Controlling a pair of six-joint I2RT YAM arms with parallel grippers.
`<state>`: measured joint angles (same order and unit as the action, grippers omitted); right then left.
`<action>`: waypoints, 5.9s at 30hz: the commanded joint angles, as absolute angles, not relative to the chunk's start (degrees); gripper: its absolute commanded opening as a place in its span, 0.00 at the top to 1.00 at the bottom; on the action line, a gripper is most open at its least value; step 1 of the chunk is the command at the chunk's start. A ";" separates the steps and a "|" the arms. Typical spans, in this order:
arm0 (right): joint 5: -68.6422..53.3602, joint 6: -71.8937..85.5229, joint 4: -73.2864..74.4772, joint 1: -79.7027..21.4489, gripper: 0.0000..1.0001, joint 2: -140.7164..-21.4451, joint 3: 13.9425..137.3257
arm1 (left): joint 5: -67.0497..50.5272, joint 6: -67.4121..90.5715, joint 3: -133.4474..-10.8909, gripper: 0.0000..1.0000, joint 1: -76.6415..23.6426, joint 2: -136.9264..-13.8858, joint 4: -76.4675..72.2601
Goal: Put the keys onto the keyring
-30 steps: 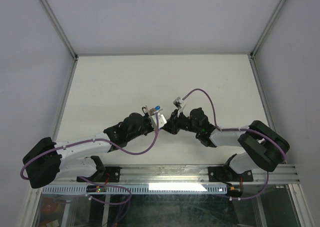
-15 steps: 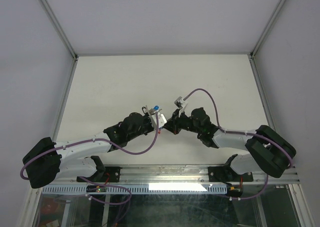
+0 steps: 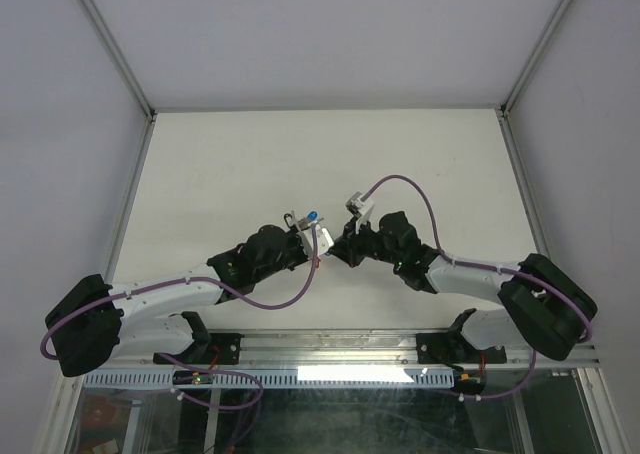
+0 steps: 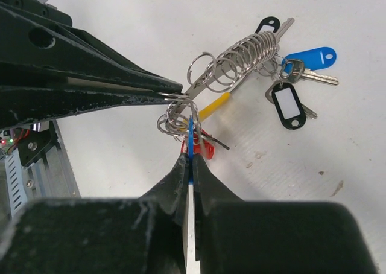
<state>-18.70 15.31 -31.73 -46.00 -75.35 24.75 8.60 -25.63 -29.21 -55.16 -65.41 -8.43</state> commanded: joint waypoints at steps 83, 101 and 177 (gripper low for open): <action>-50.24 -22.90 -27.13 -44.56 0.72 -63.33 25.88 | -23.29 -34.98 -12.39 1.00 -55.63 -51.26 -36.65; -49.60 -24.52 -26.29 -45.70 0.86 -65.75 27.02 | -24.27 -34.55 -12.57 1.00 -55.57 -51.03 -37.27; -12.03 2.62 28.30 -40.33 1.00 -65.40 65.65 | -3.37 7.17 -39.46 0.82 -55.63 -59.76 -15.60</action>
